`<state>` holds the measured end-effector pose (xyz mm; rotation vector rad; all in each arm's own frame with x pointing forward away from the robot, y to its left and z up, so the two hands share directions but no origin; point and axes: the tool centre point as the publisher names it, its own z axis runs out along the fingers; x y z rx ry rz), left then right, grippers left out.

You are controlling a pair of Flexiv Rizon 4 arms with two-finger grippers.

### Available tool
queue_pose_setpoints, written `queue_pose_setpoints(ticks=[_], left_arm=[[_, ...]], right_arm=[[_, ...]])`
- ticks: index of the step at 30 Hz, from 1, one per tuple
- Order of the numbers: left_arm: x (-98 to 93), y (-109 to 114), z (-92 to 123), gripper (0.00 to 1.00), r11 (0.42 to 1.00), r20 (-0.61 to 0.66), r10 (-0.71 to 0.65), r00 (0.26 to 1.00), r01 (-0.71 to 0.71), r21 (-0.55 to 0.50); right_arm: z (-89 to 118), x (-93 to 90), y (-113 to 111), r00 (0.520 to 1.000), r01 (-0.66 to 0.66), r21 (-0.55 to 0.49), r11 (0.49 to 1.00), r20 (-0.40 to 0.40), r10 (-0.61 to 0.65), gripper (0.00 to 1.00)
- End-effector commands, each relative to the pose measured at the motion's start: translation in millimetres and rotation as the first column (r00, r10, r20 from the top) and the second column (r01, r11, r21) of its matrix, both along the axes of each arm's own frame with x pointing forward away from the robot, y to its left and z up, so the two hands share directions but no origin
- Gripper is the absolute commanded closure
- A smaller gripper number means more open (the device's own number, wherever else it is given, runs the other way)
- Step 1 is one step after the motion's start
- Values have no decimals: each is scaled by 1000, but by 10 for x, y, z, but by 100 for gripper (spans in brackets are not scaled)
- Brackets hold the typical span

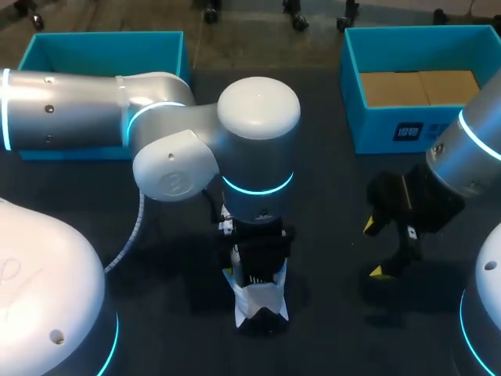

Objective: Take the shoe out of the shoebox, open the shoe tongue, remove and reinsert the insole, then place the shoe into the shoebox

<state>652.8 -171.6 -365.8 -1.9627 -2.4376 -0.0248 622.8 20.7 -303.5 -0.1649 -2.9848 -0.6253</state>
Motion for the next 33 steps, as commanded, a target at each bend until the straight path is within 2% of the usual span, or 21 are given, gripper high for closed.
queue_pose_setpoints(ticks=[1,18,26,28,31,33], left_arm=[[62,41,-27,0,1000,-17,3,1000,-3,-11],[331,80,216,0,999,-41,12,999,-14,-46],[534,139,526,0,996,-1,43,999,-43,-73],[604,157,663,0,995,7,49,999,-48,-90],[632,173,771,0,993,4,48,999,-48,-105],[659,181,821,29,992,-9,45,999,-46,-114]], right_arm=[[-8,-5,3,1000,0,-2,1000,1,0,0],[-8,-5,3,1000,0,-2,1000,1,0,0],[-8,-5,3,1000,0,-2,1000,1,0,0],[-8,-5,3,1000,0,-2,1000,1,0,0],[-8,-5,3,1000,0,-2,1000,1,0,0],[-8,-5,3,1000,0,-2,1000,1,0,0]])
